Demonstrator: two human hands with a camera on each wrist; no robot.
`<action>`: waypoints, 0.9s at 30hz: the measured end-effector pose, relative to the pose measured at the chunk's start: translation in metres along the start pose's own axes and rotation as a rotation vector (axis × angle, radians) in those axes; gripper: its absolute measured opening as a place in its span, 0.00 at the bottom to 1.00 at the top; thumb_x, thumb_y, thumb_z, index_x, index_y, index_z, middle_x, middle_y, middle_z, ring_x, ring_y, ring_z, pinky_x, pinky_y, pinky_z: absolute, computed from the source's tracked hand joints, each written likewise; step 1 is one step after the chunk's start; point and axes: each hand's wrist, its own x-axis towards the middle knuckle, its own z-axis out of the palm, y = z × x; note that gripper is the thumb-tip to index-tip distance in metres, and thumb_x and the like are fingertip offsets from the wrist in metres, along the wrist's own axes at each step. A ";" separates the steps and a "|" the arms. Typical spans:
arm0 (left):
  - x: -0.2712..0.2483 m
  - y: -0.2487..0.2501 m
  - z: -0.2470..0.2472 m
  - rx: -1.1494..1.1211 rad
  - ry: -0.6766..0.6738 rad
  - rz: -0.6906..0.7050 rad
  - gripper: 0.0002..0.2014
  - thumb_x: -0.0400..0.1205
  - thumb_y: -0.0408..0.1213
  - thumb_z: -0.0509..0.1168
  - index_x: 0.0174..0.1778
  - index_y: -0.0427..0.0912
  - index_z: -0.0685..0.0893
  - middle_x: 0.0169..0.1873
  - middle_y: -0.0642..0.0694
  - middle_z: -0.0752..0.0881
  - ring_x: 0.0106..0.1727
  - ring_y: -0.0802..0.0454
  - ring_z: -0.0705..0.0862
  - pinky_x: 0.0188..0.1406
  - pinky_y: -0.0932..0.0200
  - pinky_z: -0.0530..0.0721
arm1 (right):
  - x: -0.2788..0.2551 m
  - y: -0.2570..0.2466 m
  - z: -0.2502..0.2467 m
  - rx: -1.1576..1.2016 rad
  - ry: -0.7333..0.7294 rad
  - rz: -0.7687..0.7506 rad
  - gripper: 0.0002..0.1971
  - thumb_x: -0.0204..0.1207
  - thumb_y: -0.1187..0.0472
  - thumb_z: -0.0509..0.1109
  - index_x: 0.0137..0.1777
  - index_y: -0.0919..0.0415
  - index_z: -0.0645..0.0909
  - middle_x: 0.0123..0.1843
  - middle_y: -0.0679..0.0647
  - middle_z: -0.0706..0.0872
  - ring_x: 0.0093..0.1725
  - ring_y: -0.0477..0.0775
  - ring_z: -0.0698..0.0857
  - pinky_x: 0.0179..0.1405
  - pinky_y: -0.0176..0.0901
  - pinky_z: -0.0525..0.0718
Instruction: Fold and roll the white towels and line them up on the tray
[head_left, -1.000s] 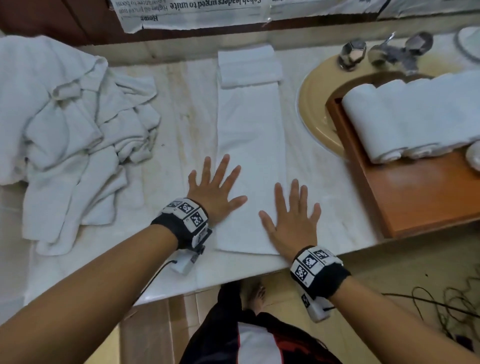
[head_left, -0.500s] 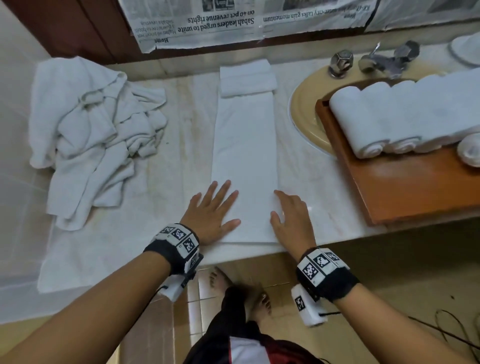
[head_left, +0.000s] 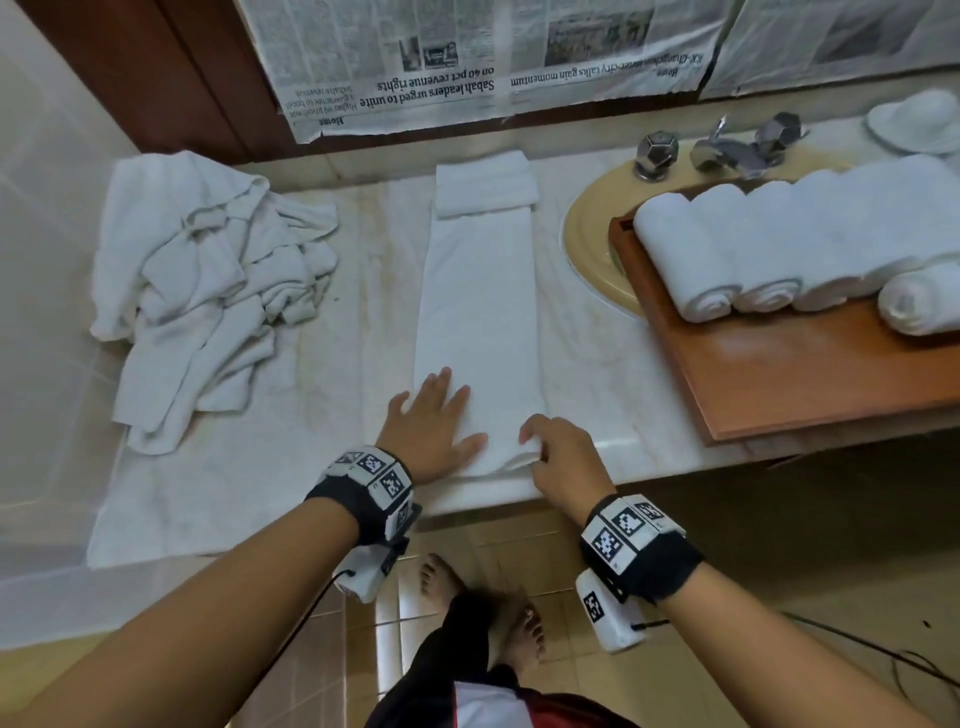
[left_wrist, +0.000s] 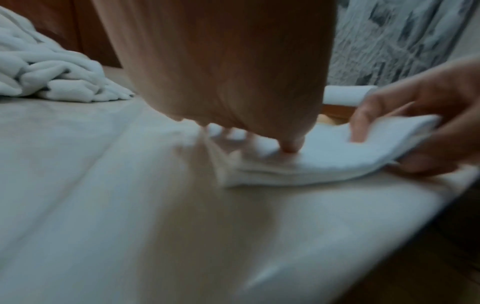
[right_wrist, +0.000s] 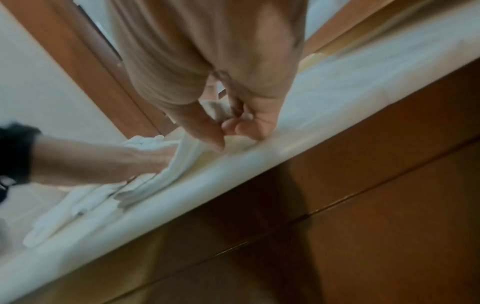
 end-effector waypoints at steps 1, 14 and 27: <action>-0.005 0.009 0.000 -0.013 0.044 0.052 0.37 0.84 0.64 0.50 0.85 0.49 0.50 0.85 0.47 0.40 0.86 0.50 0.43 0.81 0.42 0.50 | 0.001 0.002 -0.001 -0.046 0.032 -0.029 0.14 0.74 0.73 0.64 0.53 0.55 0.81 0.46 0.51 0.74 0.48 0.54 0.78 0.35 0.29 0.70; -0.032 -0.016 0.029 -0.045 0.273 0.272 0.24 0.71 0.52 0.66 0.61 0.45 0.81 0.50 0.45 0.79 0.44 0.44 0.82 0.31 0.53 0.83 | -0.004 0.015 -0.009 -0.422 0.061 -0.332 0.13 0.74 0.58 0.72 0.58 0.52 0.85 0.57 0.52 0.77 0.56 0.55 0.74 0.55 0.47 0.77; -0.041 -0.019 0.025 -0.183 0.350 0.274 0.16 0.80 0.48 0.63 0.57 0.45 0.88 0.48 0.47 0.81 0.43 0.48 0.83 0.34 0.53 0.85 | 0.009 0.021 -0.021 -0.185 -0.041 -0.165 0.09 0.80 0.65 0.68 0.56 0.64 0.87 0.53 0.57 0.84 0.56 0.55 0.80 0.51 0.33 0.69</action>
